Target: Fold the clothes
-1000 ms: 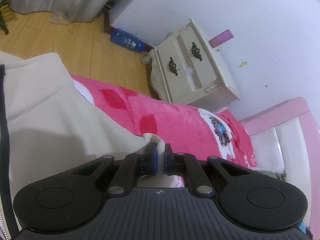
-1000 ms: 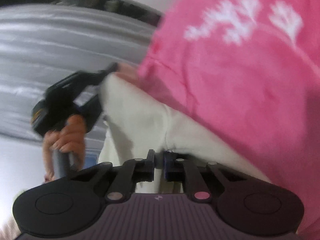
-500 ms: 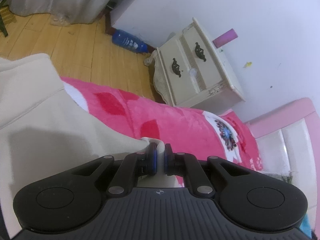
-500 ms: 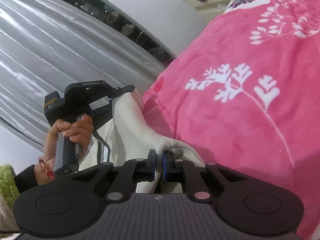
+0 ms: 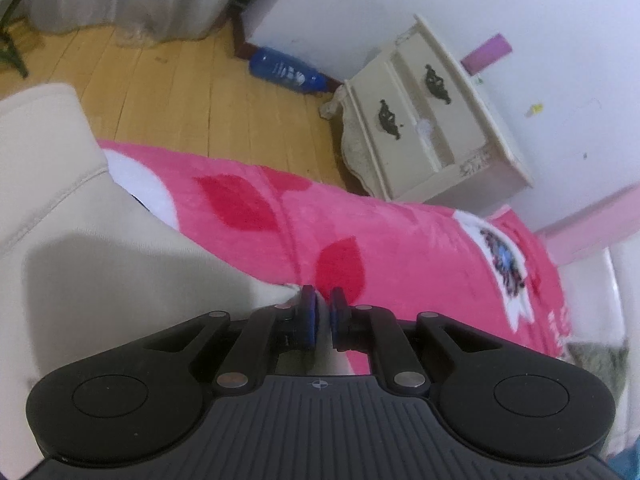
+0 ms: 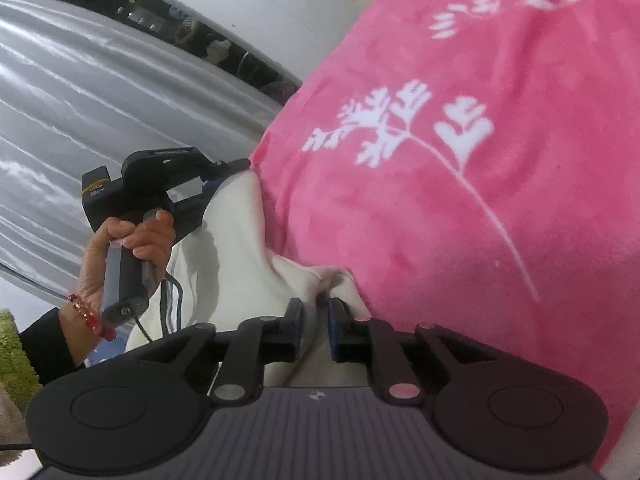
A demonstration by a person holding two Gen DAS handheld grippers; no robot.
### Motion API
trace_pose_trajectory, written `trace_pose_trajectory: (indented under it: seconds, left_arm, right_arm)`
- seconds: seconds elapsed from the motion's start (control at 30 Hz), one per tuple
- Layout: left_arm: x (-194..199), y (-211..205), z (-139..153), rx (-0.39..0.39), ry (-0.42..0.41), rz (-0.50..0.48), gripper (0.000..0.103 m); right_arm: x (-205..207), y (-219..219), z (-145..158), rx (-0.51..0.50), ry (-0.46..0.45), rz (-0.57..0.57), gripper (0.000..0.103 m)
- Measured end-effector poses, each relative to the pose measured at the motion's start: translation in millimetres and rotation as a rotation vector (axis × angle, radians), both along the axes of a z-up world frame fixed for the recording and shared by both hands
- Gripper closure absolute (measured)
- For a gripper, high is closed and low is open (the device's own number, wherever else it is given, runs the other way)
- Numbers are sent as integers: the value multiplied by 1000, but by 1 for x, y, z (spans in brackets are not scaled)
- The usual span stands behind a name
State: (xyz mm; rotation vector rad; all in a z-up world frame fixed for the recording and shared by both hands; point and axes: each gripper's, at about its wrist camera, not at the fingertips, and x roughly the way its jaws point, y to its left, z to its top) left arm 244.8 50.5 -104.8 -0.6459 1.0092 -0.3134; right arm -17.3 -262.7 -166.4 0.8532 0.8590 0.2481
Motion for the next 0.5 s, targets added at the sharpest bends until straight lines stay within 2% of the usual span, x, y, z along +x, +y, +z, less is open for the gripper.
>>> trace_pose_trajectory:
  seconds: [0.07, 0.1, 0.23, 0.3, 0.4, 0.5]
  left_arm:
    - [3, 10, 8, -48, -2, 47, 83]
    - [4, 15, 13, -71, -3, 71, 70]
    - [4, 44, 40, -122, -49, 162, 69]
    - [-3, 59, 55, -115, -70, 173, 69]
    - [-24, 69, 84, -45, -100, 88, 69]
    - [-55, 69, 123, 66, -134, -57, 69]
  right_arm:
    - [-2, -4, -1, 22, 9, 6, 81]
    - [-2, -6, -1, 35, 13, 7, 79]
    - [-8, -14, 1, 86, 18, -12, 69]
    - [-16, -19, 12, 90, -25, -37, 69]
    - [-23, -24, 43, 9, -164, -50, 70]
    - [-14, -14, 73, -105, -275, 19, 73]
